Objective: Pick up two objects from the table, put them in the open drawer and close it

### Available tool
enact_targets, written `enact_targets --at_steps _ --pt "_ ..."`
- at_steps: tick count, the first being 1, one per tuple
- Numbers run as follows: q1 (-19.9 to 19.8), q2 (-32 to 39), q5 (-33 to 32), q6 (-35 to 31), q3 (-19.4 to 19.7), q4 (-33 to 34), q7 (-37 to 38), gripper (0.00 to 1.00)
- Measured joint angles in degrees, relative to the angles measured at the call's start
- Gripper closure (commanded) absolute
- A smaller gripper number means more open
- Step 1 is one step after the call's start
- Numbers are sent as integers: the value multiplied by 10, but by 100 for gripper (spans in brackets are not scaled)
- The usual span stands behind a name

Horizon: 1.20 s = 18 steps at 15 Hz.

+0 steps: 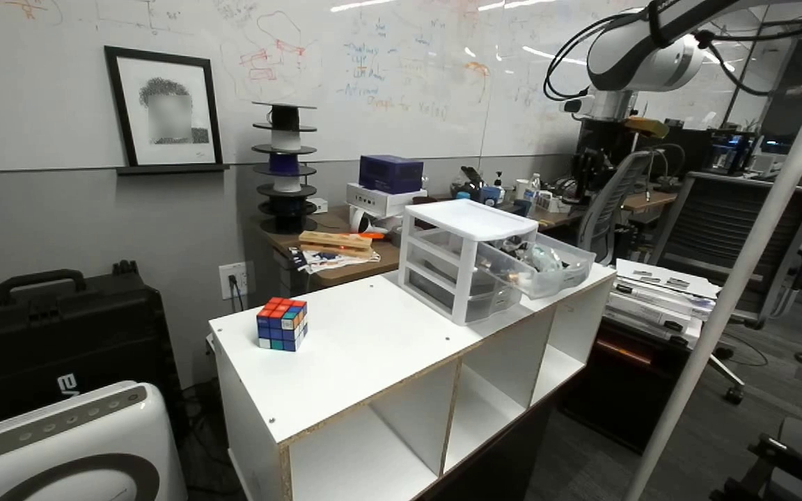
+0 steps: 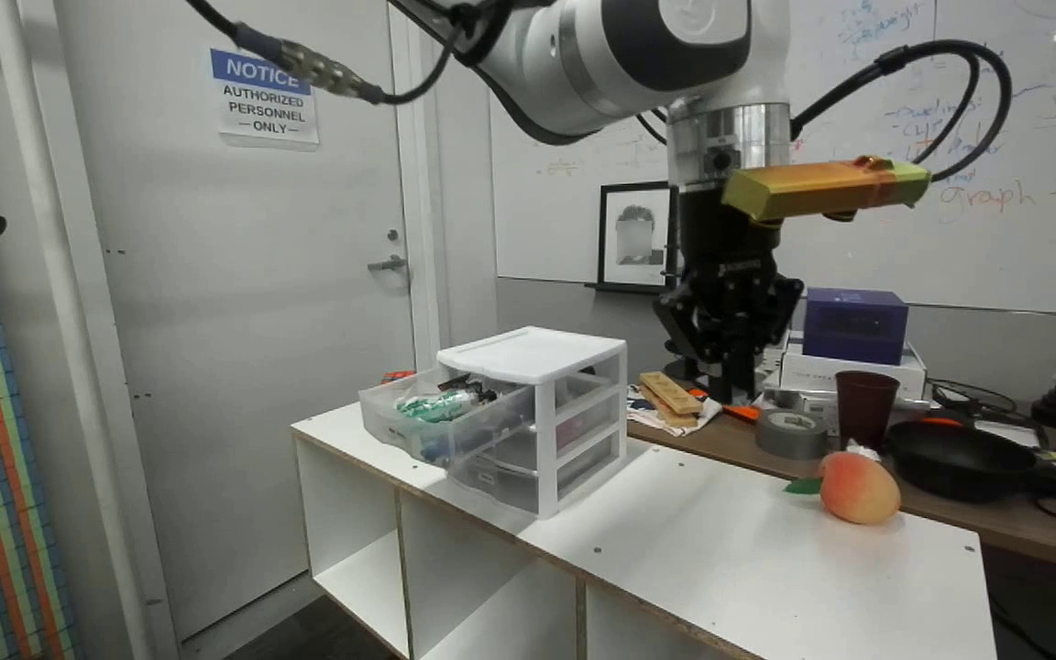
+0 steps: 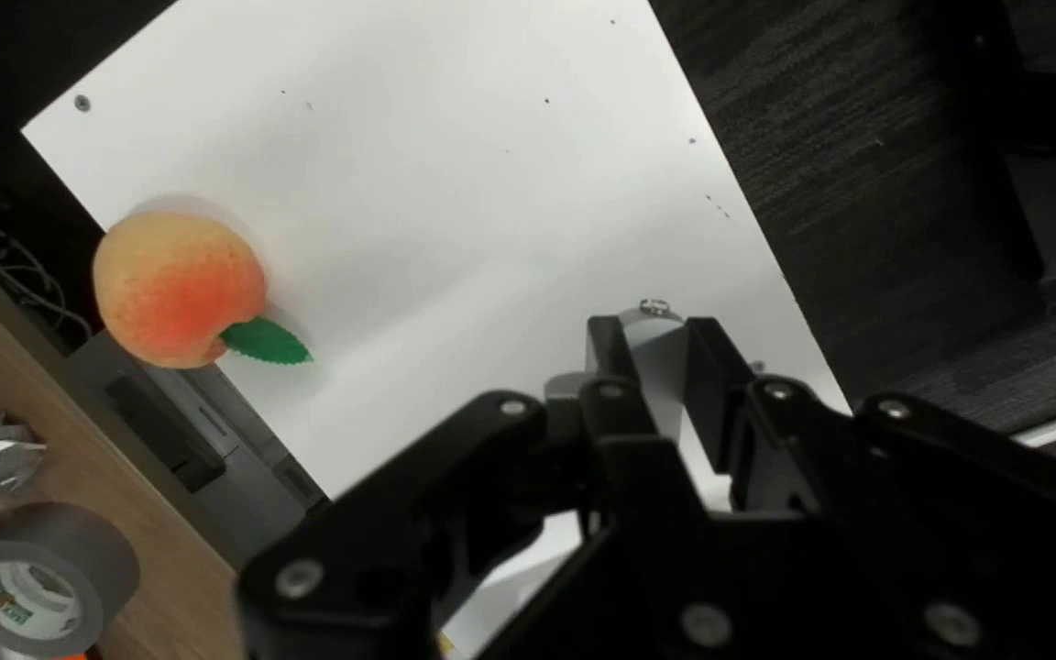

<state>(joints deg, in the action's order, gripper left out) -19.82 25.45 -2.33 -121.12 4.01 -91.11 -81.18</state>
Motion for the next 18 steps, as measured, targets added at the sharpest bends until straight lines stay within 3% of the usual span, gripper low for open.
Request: enact_targets --at_steps 10,14,18 --pt "108 -209 -25 -58 -8 -237 87 88" --pt "140 -242 -42 -67 -14 -304 104 90" --pt "158 -235 -40 -80 -17 -329 110 90"
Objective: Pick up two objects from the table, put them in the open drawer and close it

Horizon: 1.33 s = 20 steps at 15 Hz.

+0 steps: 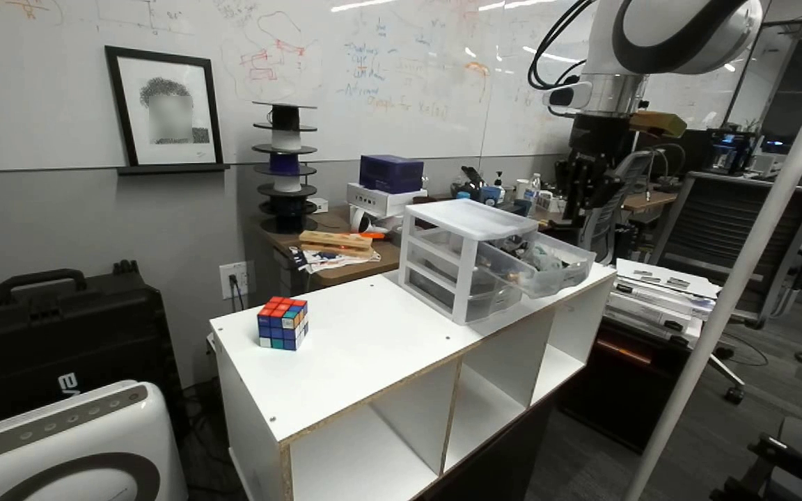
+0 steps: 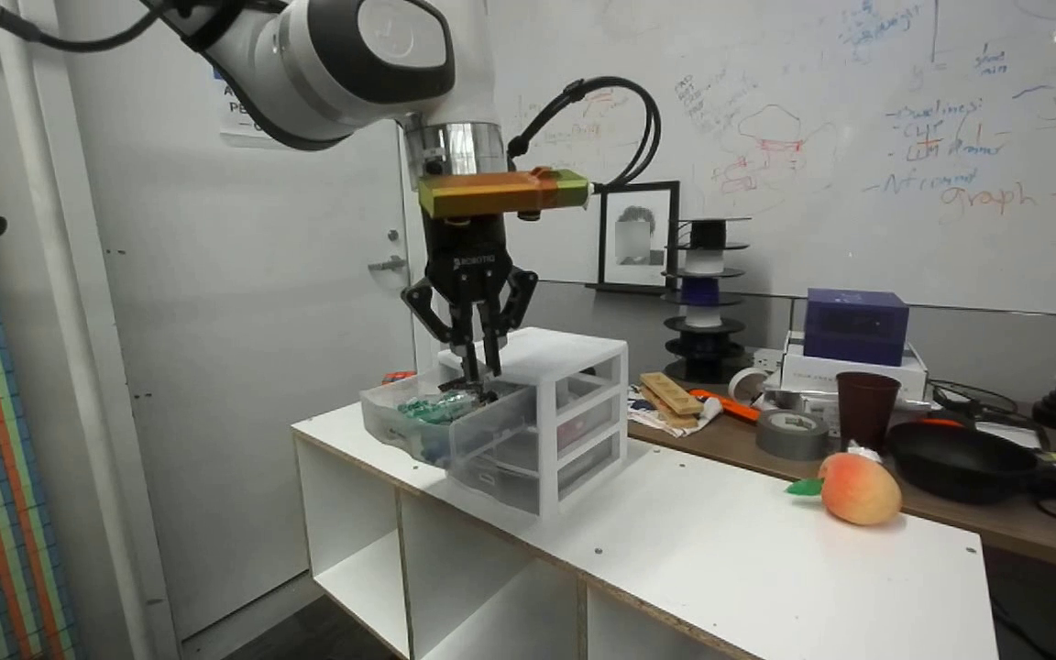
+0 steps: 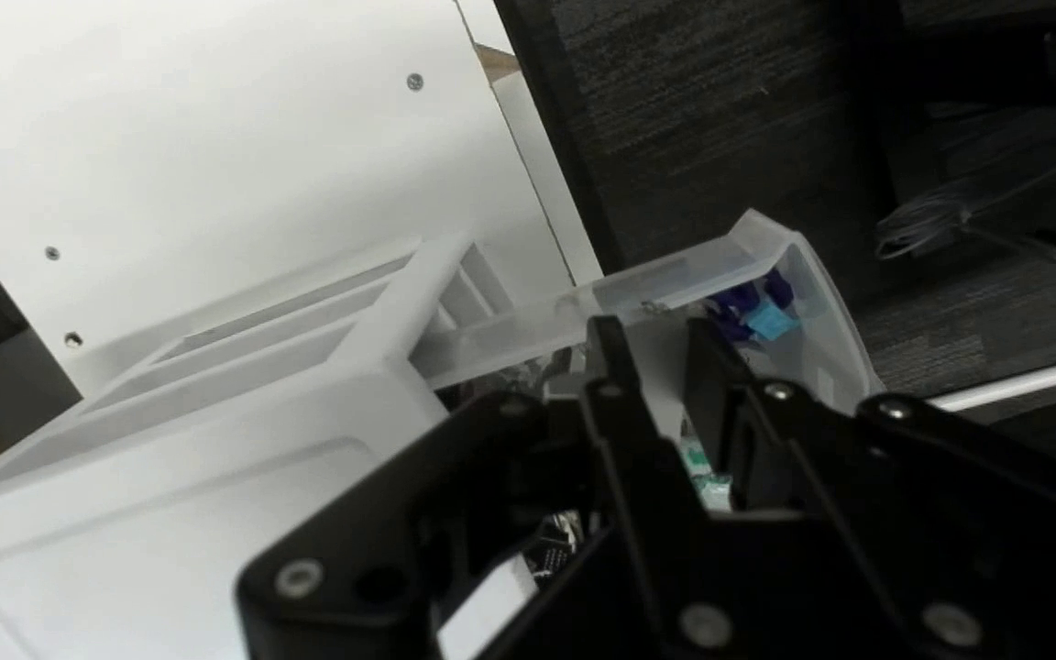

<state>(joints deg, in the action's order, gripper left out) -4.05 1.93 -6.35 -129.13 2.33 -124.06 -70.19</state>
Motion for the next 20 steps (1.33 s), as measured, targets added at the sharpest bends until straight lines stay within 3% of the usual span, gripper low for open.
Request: enact_targets --at_steps 8,9,11,17,20 --pt "10 50 1 -24 -10 4 39 90" --pt "10 56 1 -30 -11 4 45 55" --pt "10 66 0 -33 -12 6 54 49" --pt "11 65 0 -60 -18 6 81 2" --pt "11 39 10 -71 -25 -6 104 0"
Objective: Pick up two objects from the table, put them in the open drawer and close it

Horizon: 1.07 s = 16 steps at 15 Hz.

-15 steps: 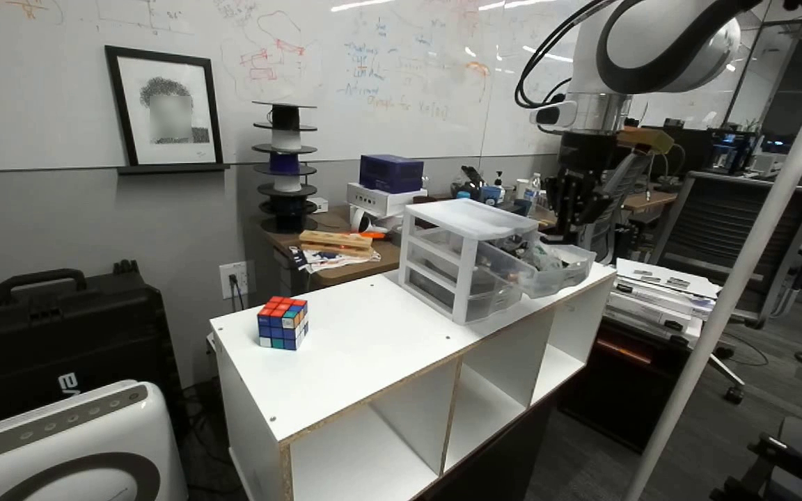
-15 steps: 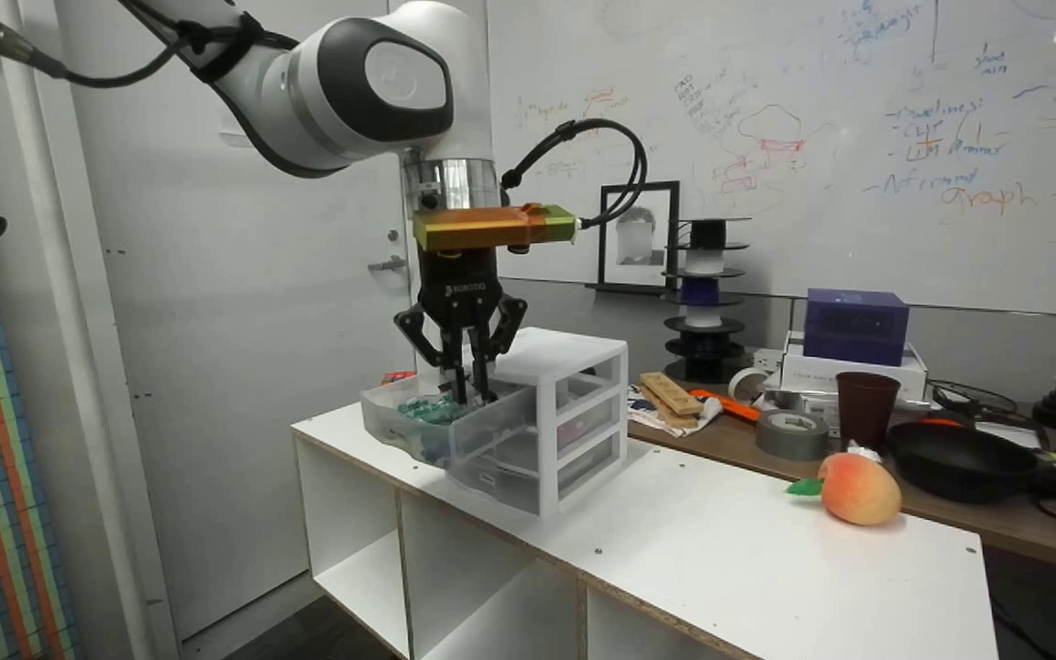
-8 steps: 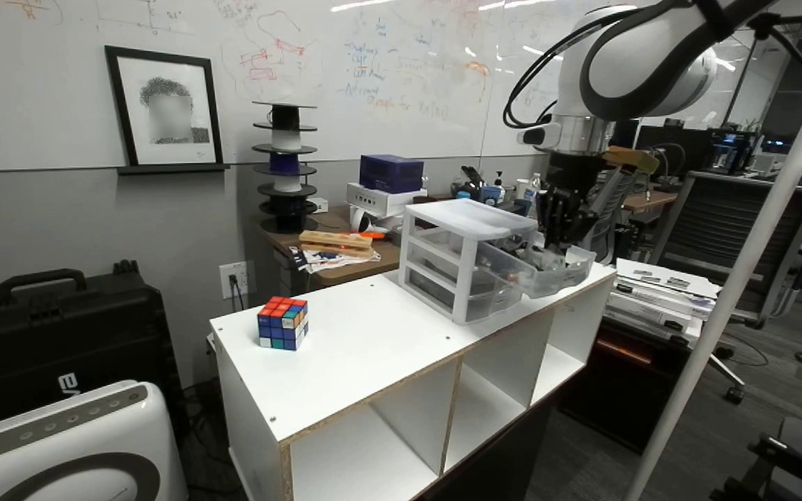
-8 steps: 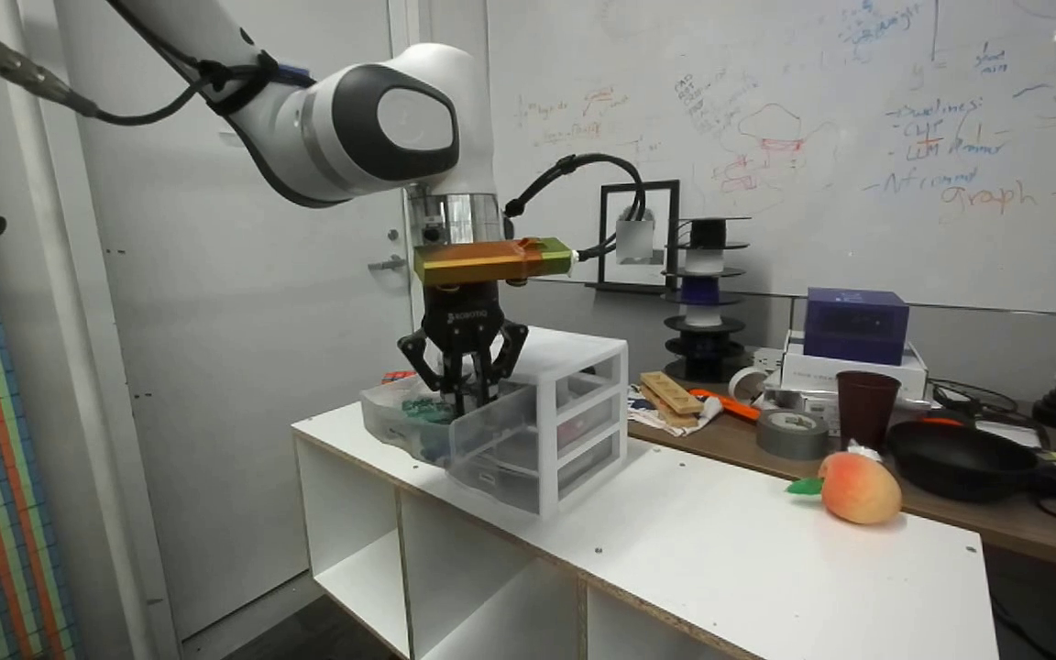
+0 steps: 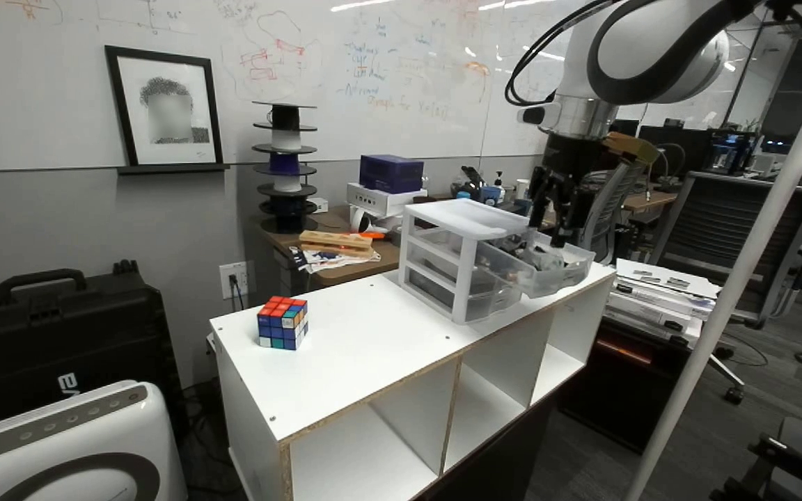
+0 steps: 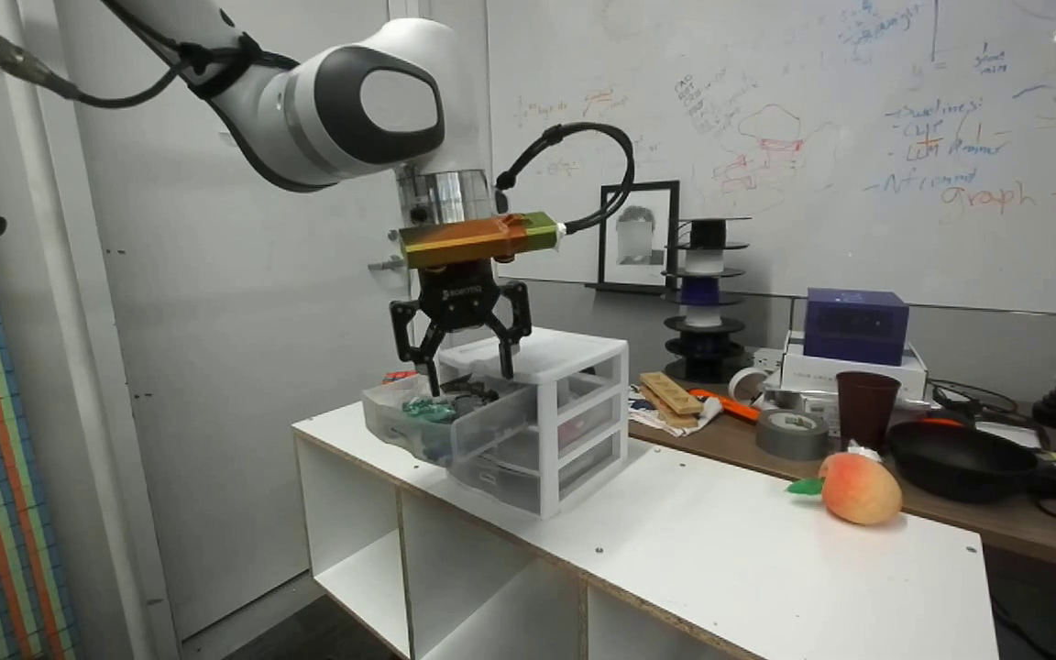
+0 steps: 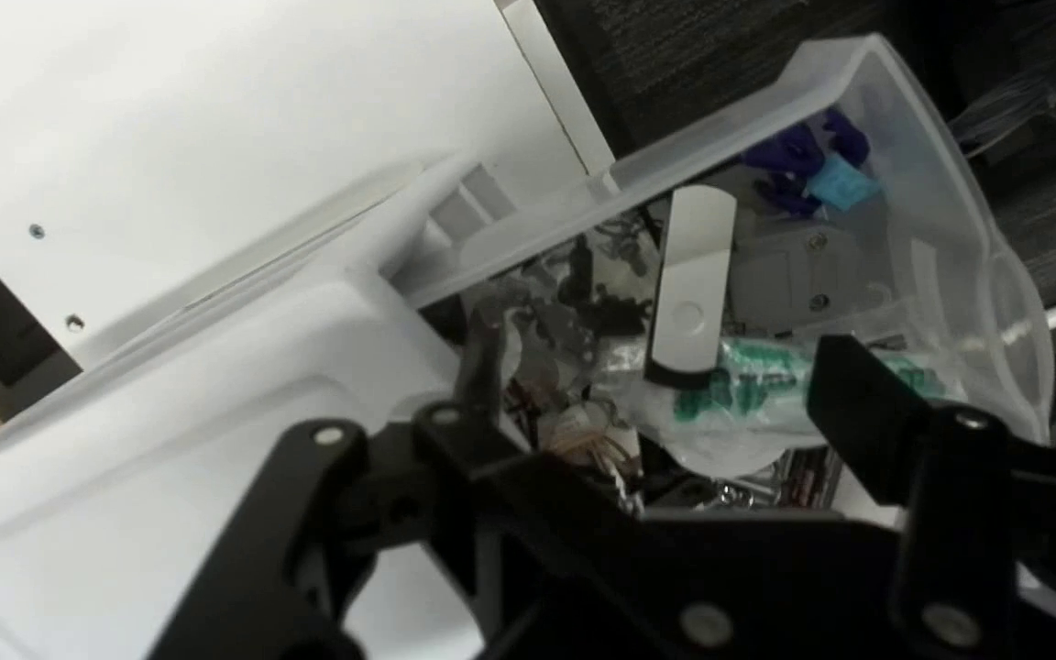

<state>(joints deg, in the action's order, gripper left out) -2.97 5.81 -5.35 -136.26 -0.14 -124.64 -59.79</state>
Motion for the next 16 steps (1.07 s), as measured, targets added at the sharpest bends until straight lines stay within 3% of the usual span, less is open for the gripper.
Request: enact_targets --at_steps 5,9,16 --pt "8 -72 38 -2 -4 -11 77 0" --pt "11 -114 32 6 -4 -37 186 0" --pt "12 -169 26 104 -3 -99 399 0"
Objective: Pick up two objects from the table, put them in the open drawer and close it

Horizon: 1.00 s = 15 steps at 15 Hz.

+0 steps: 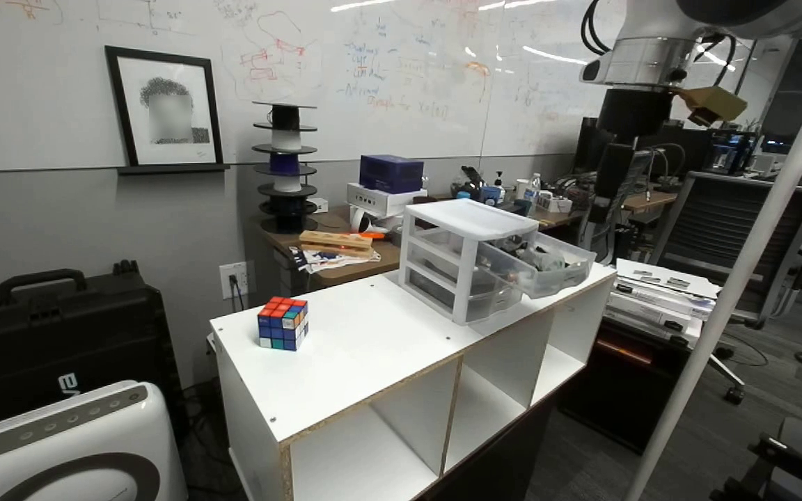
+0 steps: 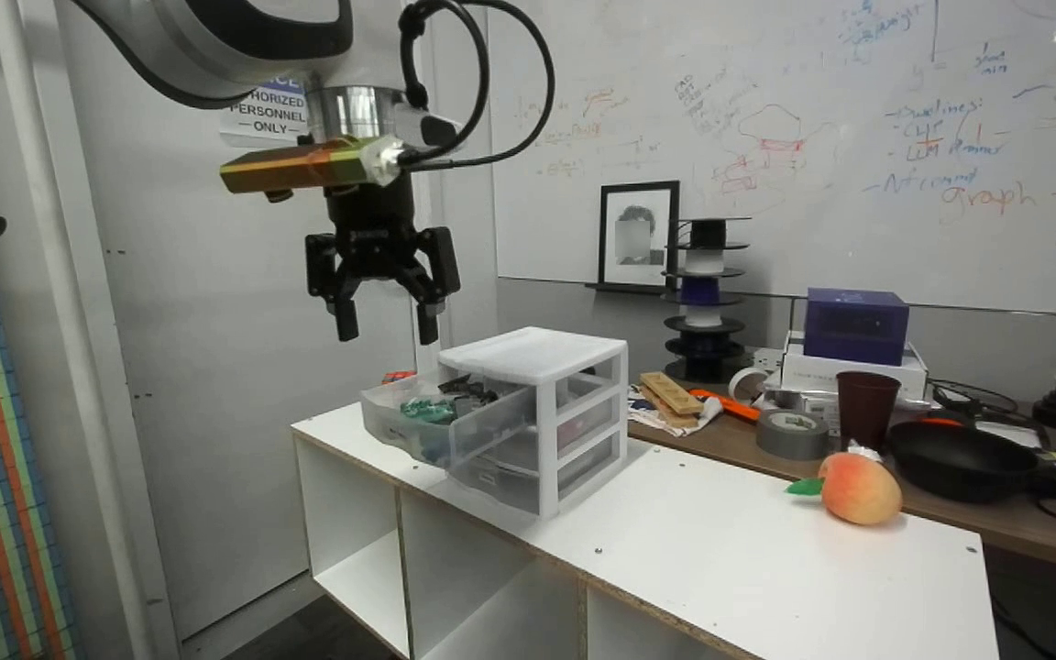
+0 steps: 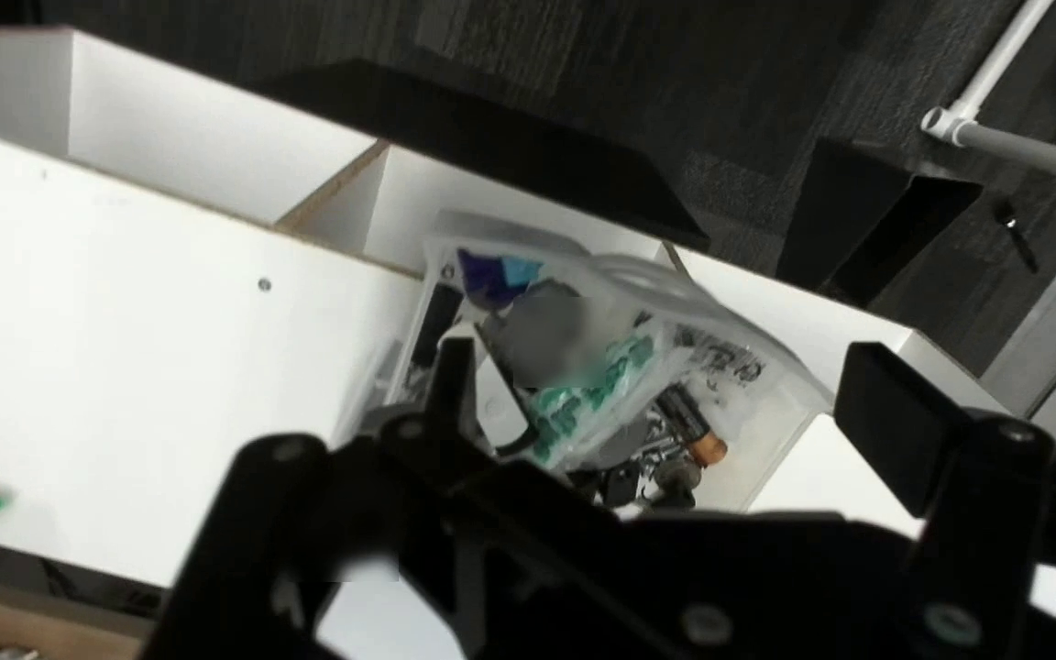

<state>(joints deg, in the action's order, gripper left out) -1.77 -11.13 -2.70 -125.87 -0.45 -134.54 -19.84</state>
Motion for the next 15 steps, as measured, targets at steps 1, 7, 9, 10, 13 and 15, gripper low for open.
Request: enact_targets --at_steps 1,7,9,10,13,15 --pt "1 -12 0 15 0 -12 21 0" --pt "2 -54 0 49 1 -66 104 0" --pt "2 -49 -3 37 4 -79 115 0" --pt "1 -44 -8 22 7 -85 118 0" --pt "-2 -16 -34 -41 10 -99 130 0" --pt "-4 7 -46 -80 10 -102 135 0"
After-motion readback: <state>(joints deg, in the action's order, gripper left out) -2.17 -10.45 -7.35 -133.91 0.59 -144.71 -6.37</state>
